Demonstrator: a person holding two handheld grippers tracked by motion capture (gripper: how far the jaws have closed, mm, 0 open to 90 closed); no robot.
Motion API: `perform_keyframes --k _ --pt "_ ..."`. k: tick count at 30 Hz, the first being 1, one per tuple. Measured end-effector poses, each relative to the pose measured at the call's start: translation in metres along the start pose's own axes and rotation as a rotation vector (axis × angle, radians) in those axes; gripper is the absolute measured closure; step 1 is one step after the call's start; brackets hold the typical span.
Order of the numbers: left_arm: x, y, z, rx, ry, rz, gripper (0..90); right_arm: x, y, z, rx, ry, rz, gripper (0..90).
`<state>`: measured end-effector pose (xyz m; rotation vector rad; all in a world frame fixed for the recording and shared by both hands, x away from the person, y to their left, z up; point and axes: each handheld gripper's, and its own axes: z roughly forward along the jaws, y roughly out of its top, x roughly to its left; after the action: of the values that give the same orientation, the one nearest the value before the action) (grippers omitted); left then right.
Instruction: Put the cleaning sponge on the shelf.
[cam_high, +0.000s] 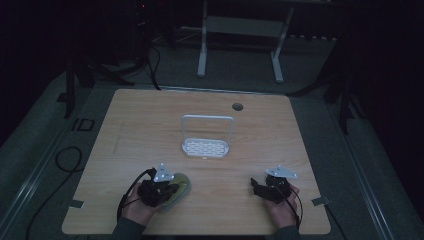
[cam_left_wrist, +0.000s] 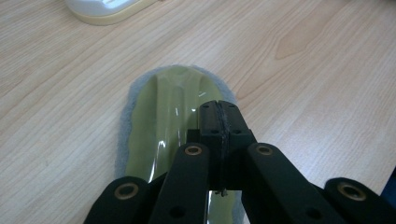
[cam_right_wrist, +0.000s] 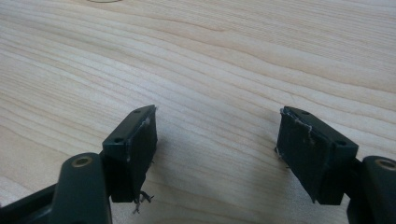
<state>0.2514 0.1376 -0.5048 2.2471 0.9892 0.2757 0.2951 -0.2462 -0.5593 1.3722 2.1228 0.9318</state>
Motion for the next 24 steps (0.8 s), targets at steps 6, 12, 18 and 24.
perform_keyframes --k 6,12,18,24 --pt "0.004 -0.001 0.000 -0.008 0.003 -0.001 89.8 0.000 0.000 0.000 0.000 0.000 0.000 28.2" --pt "0.008 -0.002 -0.001 -0.014 0.003 -0.009 89.8 0.000 0.000 0.000 0.000 0.000 0.000 28.2" --pt "0.007 0.000 -0.005 -0.017 -0.017 -0.008 88.2 0.000 0.000 0.000 0.000 0.000 0.000 28.2" --pt "0.004 0.006 -0.014 -0.041 -0.021 0.003 81.9 0.000 0.000 0.000 0.000 0.000 -0.001 28.2"
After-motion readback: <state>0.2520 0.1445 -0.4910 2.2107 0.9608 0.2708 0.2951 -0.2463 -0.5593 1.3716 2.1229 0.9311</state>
